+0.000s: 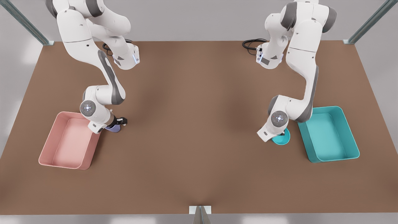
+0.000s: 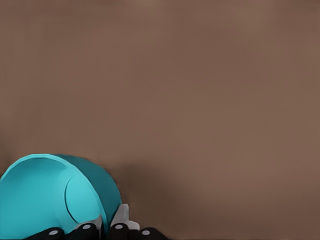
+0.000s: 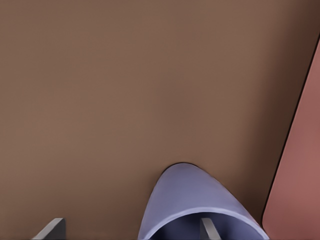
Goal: Put the bowls and cups in different boxes
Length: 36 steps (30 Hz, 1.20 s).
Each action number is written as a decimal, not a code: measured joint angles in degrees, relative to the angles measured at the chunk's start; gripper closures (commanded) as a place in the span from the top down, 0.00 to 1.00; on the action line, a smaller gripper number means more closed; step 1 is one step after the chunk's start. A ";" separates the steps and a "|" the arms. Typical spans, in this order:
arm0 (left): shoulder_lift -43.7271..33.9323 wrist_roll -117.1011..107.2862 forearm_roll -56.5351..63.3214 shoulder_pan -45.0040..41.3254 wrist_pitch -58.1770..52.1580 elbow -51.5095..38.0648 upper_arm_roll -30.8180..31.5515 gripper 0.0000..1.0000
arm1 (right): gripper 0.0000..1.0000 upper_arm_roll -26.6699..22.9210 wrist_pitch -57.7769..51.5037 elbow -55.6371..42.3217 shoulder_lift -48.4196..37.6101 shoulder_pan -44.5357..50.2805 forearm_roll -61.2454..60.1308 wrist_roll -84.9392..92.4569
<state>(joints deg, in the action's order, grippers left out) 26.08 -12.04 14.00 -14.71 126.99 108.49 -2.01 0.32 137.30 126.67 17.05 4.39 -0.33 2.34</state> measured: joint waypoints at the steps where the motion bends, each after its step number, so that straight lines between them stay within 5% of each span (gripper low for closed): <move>1: -0.84 -0.08 0.01 0.44 -1.60 -1.52 -0.25 0.21 | 0.80 0.02 0.05 0.00 0.25 0.01 -0.02 0.02; 3: -2.14 -0.21 0.02 2.82 -6.36 -8.19 -0.44 0.21 | 0.56 0.02 0.14 -0.08 0.55 0.00 0.00 0.05; 8: -2.19 2.13 0.05 18.52 -14.99 -15.56 -0.42 0.21 | 0.21 0.02 0.24 -0.82 1.47 -0.10 -0.13 0.23; 15: 7.04 6.49 -0.03 25.07 -12.26 -12.91 -3.93 0.21 | 0.21 0.02 -0.24 -2.79 -3.39 -1.08 -0.39 0.80; 19: 9.07 8.23 -0.21 24.43 -9.40 -11.20 -4.20 0.21 | 0.21 -0.46 -1.82 -11.91 -5.18 -2.60 -0.26 3.11; 20: 9.30 8.64 -0.33 24.29 -8.92 -10.97 -4.21 0.44 | 0.21 -0.63 -2.60 -14.35 -4.89 -3.82 -0.05 4.02; 21: 9.51 9.05 -0.48 24.20 -8.54 -10.84 -4.21 0.91 | 0.21 -0.85 -3.70 -17.43 -3.81 -5.49 0.31 4.98; 22: 9.10 9.42 -0.80 23.95 -8.35 -10.78 -4.22 1.00 | 0.21 -0.97 -4.91 -20.19 -2.38 -7.61 0.60 6.03; 28: -10.07 11.21 -4.98 17.82 -24.37 -21.50 0.80 1.00 | 0.21 -1.79 -11.17 -30.26 9.16 -17.65 1.18 12.58; 31: -12.43 11.57 -7.88 14.13 -35.68 -32.47 3.68 1.00 | 0.21 -1.89 -12.48 -31.84 14.67 -18.60 0.80 15.04; 36: -12.19 12.02 -9.61 14.88 -46.01 -35.16 4.41 1.00 | 0.21 -1.90 -13.25 -34.48 19.78 -18.13 0.66 18.22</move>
<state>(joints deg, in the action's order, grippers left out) 13.88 -0.02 4.39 0.17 80.98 73.34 2.40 -1.58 124.06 92.19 36.83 -13.74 0.32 20.55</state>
